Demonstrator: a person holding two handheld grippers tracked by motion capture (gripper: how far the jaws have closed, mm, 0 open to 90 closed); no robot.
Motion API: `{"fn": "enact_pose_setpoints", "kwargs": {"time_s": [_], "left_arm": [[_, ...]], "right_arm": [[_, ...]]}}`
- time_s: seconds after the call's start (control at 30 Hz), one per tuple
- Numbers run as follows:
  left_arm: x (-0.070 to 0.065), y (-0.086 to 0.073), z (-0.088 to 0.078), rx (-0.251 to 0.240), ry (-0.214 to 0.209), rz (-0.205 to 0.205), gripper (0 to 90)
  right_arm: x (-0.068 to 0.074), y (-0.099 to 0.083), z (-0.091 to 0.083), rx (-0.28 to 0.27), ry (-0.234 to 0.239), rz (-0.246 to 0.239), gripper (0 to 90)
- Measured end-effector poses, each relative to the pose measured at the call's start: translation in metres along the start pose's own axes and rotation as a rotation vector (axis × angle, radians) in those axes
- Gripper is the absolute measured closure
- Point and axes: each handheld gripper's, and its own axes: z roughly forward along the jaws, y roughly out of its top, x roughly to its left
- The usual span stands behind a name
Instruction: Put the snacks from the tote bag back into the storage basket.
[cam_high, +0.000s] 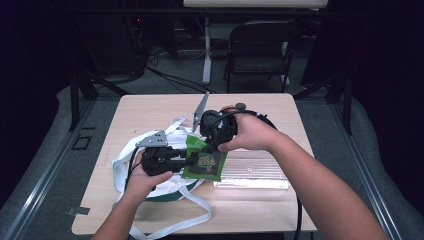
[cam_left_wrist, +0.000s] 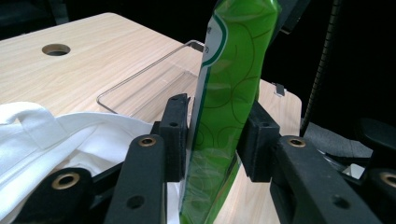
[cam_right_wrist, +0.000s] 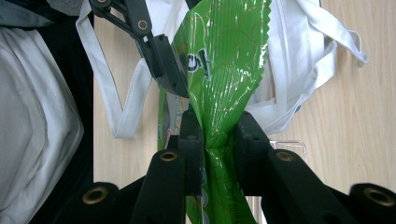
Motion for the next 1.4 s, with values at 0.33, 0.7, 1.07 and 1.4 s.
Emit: {"fn": "enact_pose_setpoints", "kwargs": {"time_s": [0.33,0.7,1.07,1.4], "left_arm": [[0.003,0.001,-0.005,-0.027,0.023,-0.025,55.7],[0.008,0.001,-0.012,-0.048,0.036,-0.047,51.9],[0.013,-0.001,-0.014,-0.044,0.059,-0.047,51.9],[0.017,-0.003,-0.016,-0.049,0.071,-0.062,51.9]], "right_arm": [[-0.001,-0.003,-0.004,0.0,-0.023,0.007,75.5],[-0.006,-0.012,-0.011,0.013,-0.045,0.019,75.5],[-0.01,-0.024,-0.021,0.028,-0.078,0.032,75.5],[-0.016,-0.037,-0.027,0.045,-0.106,0.059,75.5]]}}
